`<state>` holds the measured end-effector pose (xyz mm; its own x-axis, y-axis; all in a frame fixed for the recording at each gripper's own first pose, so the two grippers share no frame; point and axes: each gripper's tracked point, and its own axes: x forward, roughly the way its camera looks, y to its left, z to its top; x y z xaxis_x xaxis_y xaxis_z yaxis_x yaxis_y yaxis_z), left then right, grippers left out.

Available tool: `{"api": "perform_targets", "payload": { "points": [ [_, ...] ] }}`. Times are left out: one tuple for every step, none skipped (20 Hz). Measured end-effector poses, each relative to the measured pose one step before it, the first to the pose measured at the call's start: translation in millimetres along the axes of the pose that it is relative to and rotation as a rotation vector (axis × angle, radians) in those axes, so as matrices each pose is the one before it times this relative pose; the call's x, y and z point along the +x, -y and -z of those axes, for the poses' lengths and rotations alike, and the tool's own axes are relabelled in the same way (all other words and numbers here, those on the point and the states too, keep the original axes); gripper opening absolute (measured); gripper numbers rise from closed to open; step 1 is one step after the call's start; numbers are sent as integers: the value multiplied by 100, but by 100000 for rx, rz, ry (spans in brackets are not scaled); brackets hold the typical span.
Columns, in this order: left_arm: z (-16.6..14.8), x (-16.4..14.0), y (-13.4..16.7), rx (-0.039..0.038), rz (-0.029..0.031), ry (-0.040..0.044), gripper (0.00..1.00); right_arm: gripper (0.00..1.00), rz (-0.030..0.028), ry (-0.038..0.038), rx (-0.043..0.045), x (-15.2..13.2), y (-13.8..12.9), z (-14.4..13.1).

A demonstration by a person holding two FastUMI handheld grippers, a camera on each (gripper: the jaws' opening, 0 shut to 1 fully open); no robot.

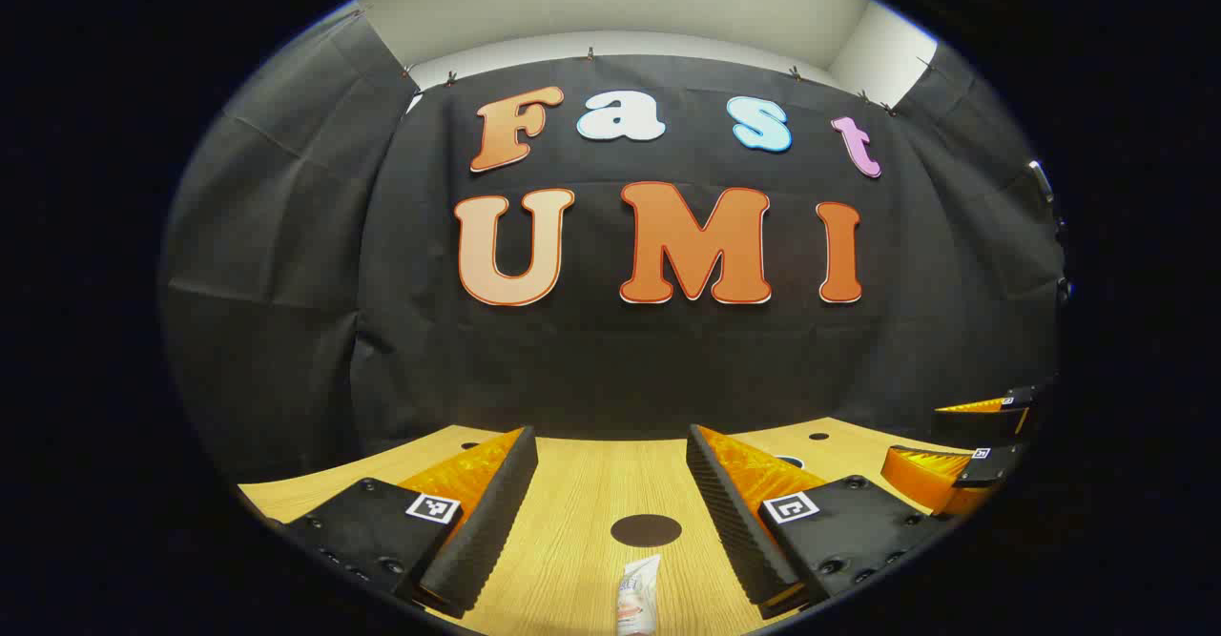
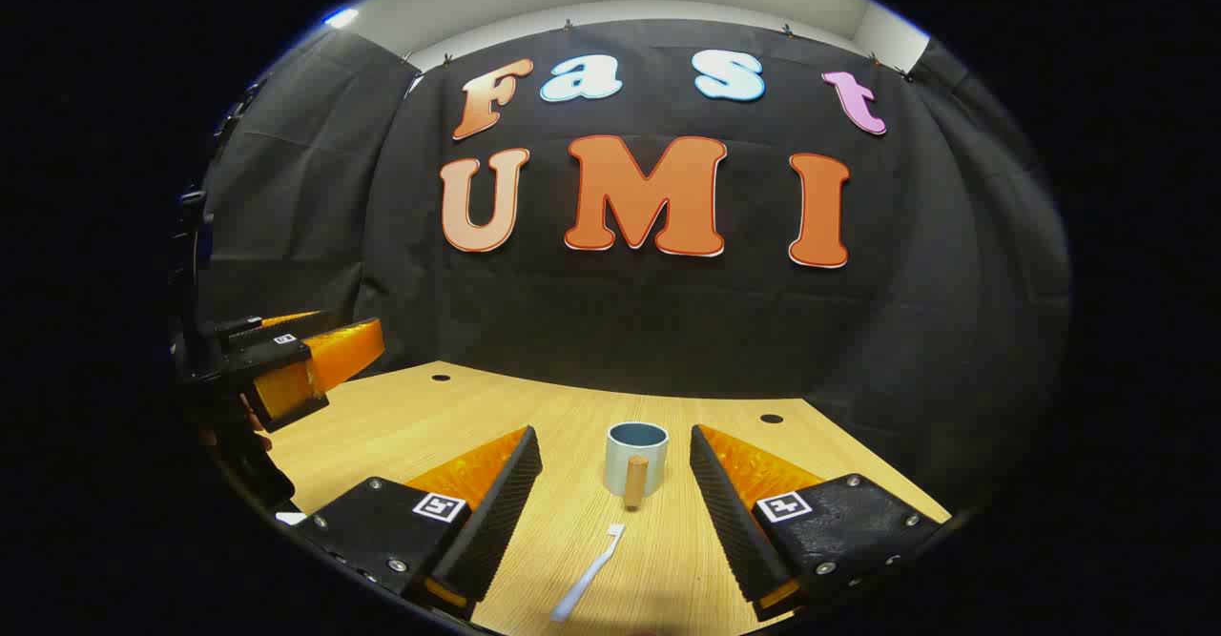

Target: Put the toothbrush and toothpaste on the desktop into the cup, then pick up the cup and place it on the coaster on the desktop.

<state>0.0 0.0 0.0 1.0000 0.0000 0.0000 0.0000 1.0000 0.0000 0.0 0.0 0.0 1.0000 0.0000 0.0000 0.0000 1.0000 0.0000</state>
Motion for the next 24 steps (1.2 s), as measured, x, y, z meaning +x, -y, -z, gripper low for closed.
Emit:
{"api": "perform_targets", "payload": {
  "points": [
    [-242,-108,44,370,104,382,99,95,161,93,-59,40,101,-55],
    [-46,-28,113,402,91,338,99,95,31,-47,287,51,32,36],
    [-156,27,110,71,283,371,99,95,-307,-120,415,9,-78,-11],
    [-130,-100,70,-203,308,383,100,95,-90,-255,363,-78,23,8],
    [-279,93,36,-322,131,270,99,95,-173,216,139,-84,-22,-153],
    [-121,-19,10,94,97,369,99,95,205,214,41,33,109,-130],
    [-71,246,-69,-127,-104,-68,99,95,-74,-432,-361,104,40,-56],
    [-212,-50,12,-717,242,-139,99,95,146,-274,-334,36,59,-1],
    [-276,119,-21,-761,89,223,100,95,195,576,10,-24,165,-231],
    [-209,-46,71,-395,332,211,100,95,-244,963,174,-19,48,-266],
    [-149,65,36,-50,-57,232,100,95,-408,169,148,77,53,-157],
    [-54,22,44,241,141,284,99,95,-795,-588,212,109,-130,268],
    [-88,-23,113,500,455,-33,100,95,-320,-826,974,200,4,84],
    [-25,-57,48,565,446,-96,99,95,-559,-406,1498,149,59,5],
    [-64,158,-68,681,26,-14,99,95,-655,-263,1464,234,-203,-113],
    [-96,14,-221,1060,-282,349,99,95,-677,-517,677,255,-224,-18],
    [-107,115,-225,1333,-191,121,99,95,-399,-357,-337,243,-97,-96],
    [-33,121,-115,166,31,99,99,95,107,-290,-1115,309,-69,9],
    [-189,237,-133,-1240,34,557,99,95,283,-113,-1284,365,-91,-70],
    [20,254,-13,-1954,450,-113,99,95,348,-1200,-1207,397,58,262],
    [513,182,57,-964,185,-960,99,95,105,-1014,-406,210,-114,384],
    [480,416,49,585,322,-1275,100,95,-506,-425,52,142,-136,225],
    [724,285,51,66,716,-1889,99,95,-624,-1235,217,297,-122,337],
    [713,396,321,-798,1301,-2094,100,95,-246,-2812,-51,256,33,942]
  ]
}}
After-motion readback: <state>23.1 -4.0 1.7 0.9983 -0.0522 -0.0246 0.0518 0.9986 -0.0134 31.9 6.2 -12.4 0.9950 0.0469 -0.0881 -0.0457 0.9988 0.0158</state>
